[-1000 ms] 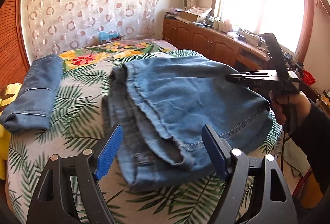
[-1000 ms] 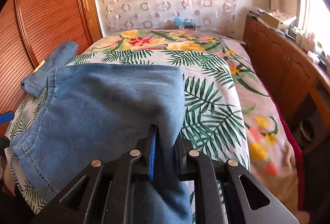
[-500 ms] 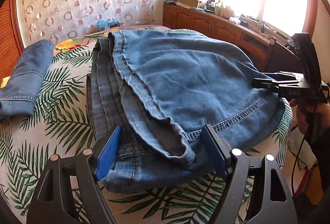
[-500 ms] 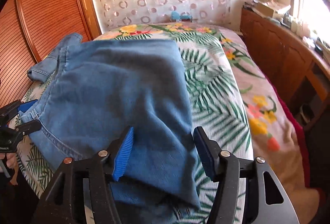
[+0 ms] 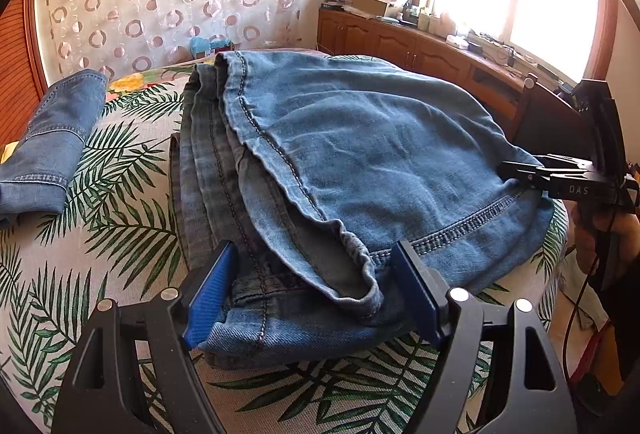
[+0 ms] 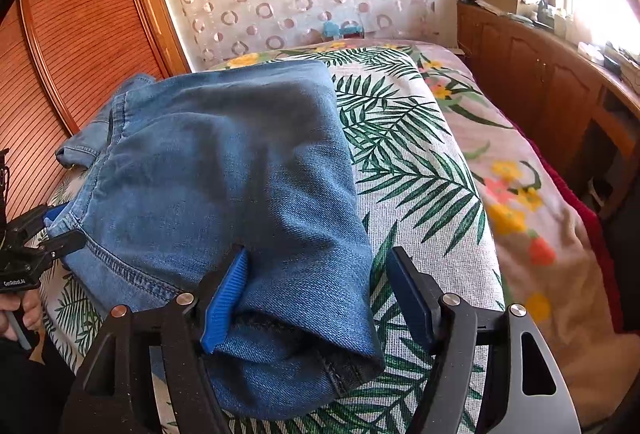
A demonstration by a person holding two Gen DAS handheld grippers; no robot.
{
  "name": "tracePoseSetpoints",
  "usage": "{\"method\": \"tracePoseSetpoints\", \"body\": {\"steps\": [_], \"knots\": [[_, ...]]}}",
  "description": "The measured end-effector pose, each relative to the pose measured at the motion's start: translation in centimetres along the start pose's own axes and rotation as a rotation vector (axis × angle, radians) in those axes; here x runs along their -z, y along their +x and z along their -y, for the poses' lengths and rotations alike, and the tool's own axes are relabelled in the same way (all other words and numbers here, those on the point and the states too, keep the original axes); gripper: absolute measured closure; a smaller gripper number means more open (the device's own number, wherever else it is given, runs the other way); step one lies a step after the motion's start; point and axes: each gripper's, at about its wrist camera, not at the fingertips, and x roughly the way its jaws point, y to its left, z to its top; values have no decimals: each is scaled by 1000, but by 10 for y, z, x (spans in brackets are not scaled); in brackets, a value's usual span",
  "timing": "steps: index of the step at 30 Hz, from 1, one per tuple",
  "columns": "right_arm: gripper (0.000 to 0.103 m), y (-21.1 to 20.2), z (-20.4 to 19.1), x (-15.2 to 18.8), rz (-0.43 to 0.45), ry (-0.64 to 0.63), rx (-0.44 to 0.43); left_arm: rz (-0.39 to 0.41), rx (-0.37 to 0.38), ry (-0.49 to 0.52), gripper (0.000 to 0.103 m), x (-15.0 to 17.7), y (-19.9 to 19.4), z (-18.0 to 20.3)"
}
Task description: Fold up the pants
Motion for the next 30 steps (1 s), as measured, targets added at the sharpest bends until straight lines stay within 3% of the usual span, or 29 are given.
{"method": "tracePoseSetpoints", "body": {"steps": [3,4,5,8,10,16,22,25,30], "knots": [[39,1,-2,1,8,13,-23,1,1,-1,24,-1,1,-1],[54,1,-2,2,5,27,-62,1,0,0,24,-1,1,-1],[61,0,-3,2,5,43,-86,1,1,0,24,-1,0,-1],[80,-7,-9,-1,38,21,-74,6,-2,1,24,0,-3,-1],[85,-16,-15,-5,68,8,-70,20,-16,-1,24,0,-10,-2],[87,-44,-50,-29,162,-77,-82,93,-34,-26,24,-3,-42,-12],[89,-54,-110,-52,217,-194,-157,171,-78,-56,24,-3,-82,-33],[89,-50,-143,-58,217,-249,-210,197,-99,-80,24,0,-97,-45],[89,-29,-195,-58,146,-313,-327,222,-145,-122,24,7,-116,-64]]}}
